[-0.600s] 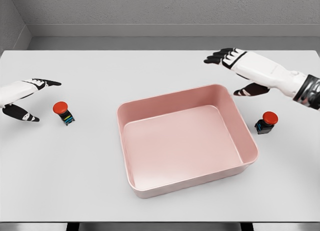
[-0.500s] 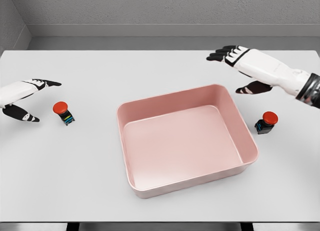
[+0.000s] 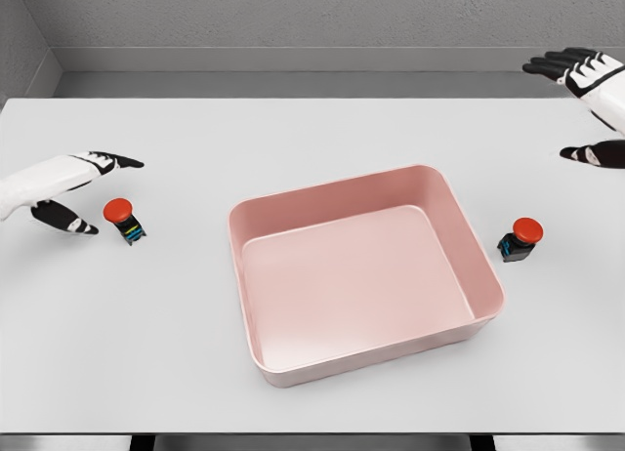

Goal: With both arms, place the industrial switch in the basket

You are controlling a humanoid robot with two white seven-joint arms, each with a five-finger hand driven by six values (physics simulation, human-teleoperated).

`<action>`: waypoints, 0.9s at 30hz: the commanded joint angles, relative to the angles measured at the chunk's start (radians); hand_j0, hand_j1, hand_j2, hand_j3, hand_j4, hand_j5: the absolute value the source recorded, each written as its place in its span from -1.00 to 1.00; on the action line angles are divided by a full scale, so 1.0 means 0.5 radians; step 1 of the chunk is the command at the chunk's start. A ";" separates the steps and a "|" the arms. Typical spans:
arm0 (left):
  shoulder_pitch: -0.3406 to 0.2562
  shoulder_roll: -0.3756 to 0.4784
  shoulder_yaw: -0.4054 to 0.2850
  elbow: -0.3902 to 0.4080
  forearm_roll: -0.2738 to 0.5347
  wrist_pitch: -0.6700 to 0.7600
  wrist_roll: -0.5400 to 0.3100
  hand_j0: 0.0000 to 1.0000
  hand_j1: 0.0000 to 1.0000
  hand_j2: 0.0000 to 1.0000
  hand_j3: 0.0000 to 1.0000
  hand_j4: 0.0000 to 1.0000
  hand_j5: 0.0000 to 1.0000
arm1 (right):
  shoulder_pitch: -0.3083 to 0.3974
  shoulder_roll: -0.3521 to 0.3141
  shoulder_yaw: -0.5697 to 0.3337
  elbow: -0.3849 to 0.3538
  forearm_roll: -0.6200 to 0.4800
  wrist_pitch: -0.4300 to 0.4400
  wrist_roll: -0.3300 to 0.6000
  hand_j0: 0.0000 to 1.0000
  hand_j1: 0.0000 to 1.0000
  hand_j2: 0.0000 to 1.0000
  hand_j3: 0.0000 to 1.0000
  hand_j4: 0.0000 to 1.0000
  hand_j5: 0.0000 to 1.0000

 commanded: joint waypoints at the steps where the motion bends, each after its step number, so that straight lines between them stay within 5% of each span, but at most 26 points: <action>1: 0.000 -0.032 -0.033 0.000 0.000 0.003 0.001 1.00 1.00 1.00 1.00 1.00 1.00 | 0.006 -0.063 -0.040 0.000 -0.023 0.006 -0.001 1.00 1.00 1.00 1.00 1.00 1.00; 9: 0.000 -0.032 -0.042 -0.028 0.000 0.003 0.001 1.00 1.00 1.00 1.00 1.00 1.00 | 0.316 -0.179 -0.012 -0.030 -0.065 0.006 -0.001 1.00 1.00 1.00 1.00 1.00 1.00; 21: 0.024 0.039 -0.045 -0.200 0.006 0.003 0.001 1.00 1.00 1.00 1.00 1.00 1.00 | 0.601 -0.161 -0.052 -0.055 -0.111 0.006 -0.001 1.00 1.00 1.00 1.00 1.00 1.00; 27: 0.037 0.042 -0.048 -0.200 0.003 0.003 0.001 1.00 1.00 1.00 1.00 1.00 1.00 | 0.607 -0.060 -0.052 -0.043 -0.096 0.006 -0.001 1.00 1.00 1.00 1.00 1.00 1.00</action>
